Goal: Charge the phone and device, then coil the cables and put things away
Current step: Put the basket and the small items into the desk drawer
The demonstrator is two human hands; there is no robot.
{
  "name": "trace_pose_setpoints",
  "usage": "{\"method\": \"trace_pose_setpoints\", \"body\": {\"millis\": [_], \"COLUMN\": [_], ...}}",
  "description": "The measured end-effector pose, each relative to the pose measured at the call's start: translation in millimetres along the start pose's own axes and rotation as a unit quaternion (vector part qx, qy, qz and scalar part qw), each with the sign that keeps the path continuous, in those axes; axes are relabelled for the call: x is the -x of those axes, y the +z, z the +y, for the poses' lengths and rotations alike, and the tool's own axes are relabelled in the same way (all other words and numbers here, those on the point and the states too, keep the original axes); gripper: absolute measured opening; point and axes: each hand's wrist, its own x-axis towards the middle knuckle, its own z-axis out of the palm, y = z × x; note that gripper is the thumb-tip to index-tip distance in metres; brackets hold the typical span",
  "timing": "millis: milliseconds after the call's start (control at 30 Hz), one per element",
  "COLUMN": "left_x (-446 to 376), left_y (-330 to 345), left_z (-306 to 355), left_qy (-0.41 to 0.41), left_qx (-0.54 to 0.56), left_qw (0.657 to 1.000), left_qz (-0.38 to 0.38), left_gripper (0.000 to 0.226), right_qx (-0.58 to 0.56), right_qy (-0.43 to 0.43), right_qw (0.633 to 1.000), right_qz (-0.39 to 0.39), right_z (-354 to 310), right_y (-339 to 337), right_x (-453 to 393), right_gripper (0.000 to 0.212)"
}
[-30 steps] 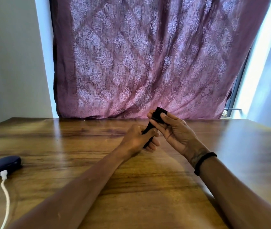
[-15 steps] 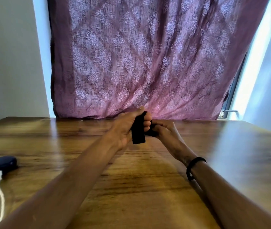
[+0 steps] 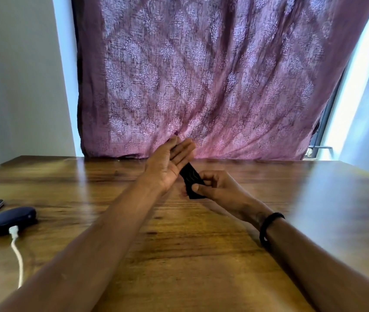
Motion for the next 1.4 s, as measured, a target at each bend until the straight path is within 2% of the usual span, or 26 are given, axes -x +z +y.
{"method": "trace_pose_setpoints", "body": {"millis": [100, 167, 300, 400, 533, 600, 767, 867, 933, 1000, 1067, 1133, 1200, 1333, 1400], "left_x": [-6.2, -1.2, 10.0, 12.1, 8.1, 7.2, 5.5, 3.3, 3.3, 4.3, 4.6, 1.8, -4.0, -8.7, -7.7], "left_y": [-13.4, -11.8, -2.0, -5.6, -6.5, -4.3, -2.9, -3.3, -2.1, -0.4, 0.8, 0.7, -2.0, -11.8, -14.3], "left_z": [-11.5, -25.9, -49.2, -57.3, -73.8, -79.8, -89.2, -88.3, -82.4, -74.5, -65.9, -57.5, -51.0, -53.6, -56.5], "left_qy": [0.027, -0.003, -0.063, -0.084, -0.069, -0.043, 0.004, 0.013, 0.028, 0.049, 0.076, 0.084, 0.076, 0.065, 0.066], "left_qx": [-0.218, -0.29, -0.242, -0.247, -0.287, -0.315, -0.382, -0.404, -0.387, -0.354, -0.335, -0.311, -0.302, -0.341, -0.355], "left_qw": [0.975, 0.954, 0.96, 0.951, 0.941, 0.936, 0.91, 0.9, 0.908, 0.922, 0.928, 0.941, 0.948, 0.937, 0.932], "left_qz": [-0.041, -0.077, -0.123, -0.168, -0.163, -0.154, -0.158, -0.164, -0.156, -0.148, -0.141, -0.106, -0.061, -0.035, -0.045], "left_gripper": [0.041, 0.05, 0.052, 0.047, 0.022, 0.018, 0.026, 0.024, 0.016, 0.028, 0.038, 0.037, 0.035, 0.028, 0.025], "right_qx": [-0.099, -0.173, -0.252, -0.316, -0.393, -0.401, -0.393, -0.362, -0.252, -0.112, -0.047, -0.032, -0.036, 0.007, -0.026], "right_qy": [0.006, 0.009, 0.009, 0.016, -0.005, -0.012, -0.028, -0.039, -0.039, -0.03, -0.02, -0.023, -0.014, 0.01, 0.023], "right_qw": [0.995, 0.985, 0.966, 0.945, 0.908, 0.9, 0.9, 0.905, 0.933, 0.959, 0.975, 0.991, 0.998, 0.999, 0.999], "right_qz": [-0.004, 0.008, 0.049, 0.085, 0.147, 0.174, 0.184, 0.221, 0.252, 0.259, 0.215, 0.124, 0.047, 0.032, 0.0], "right_z": [-1.2, -4.4, -8.6, -12.2, -17.7, -18.0, -15.3, -12.5, -10.0, -8.2, -10.5, -14.9, -16.0, -8.4, -6.2], "right_y": [-1.3, -6.3, -21.1, -26.3, -38.4, -42.5, -47.1, -53.4, -52.6, -43.6, -29.0, -12.6, -3.4, -5.4, -5.9], "right_x": [-1.1, -3.0, -3.0, -2.4, -1.5, -3.5, -6.0, -4.7, -2.3, -1.0, 0.8, 2.2, 2.3, 0.3, 2.3], "right_gripper": [0.034, 0.04, 0.024, 0.026, 0.026, 0.024, 0.024, 0.024, 0.018, 0.019, 0.026, 0.032, 0.026, 0.017, 0.014]}}
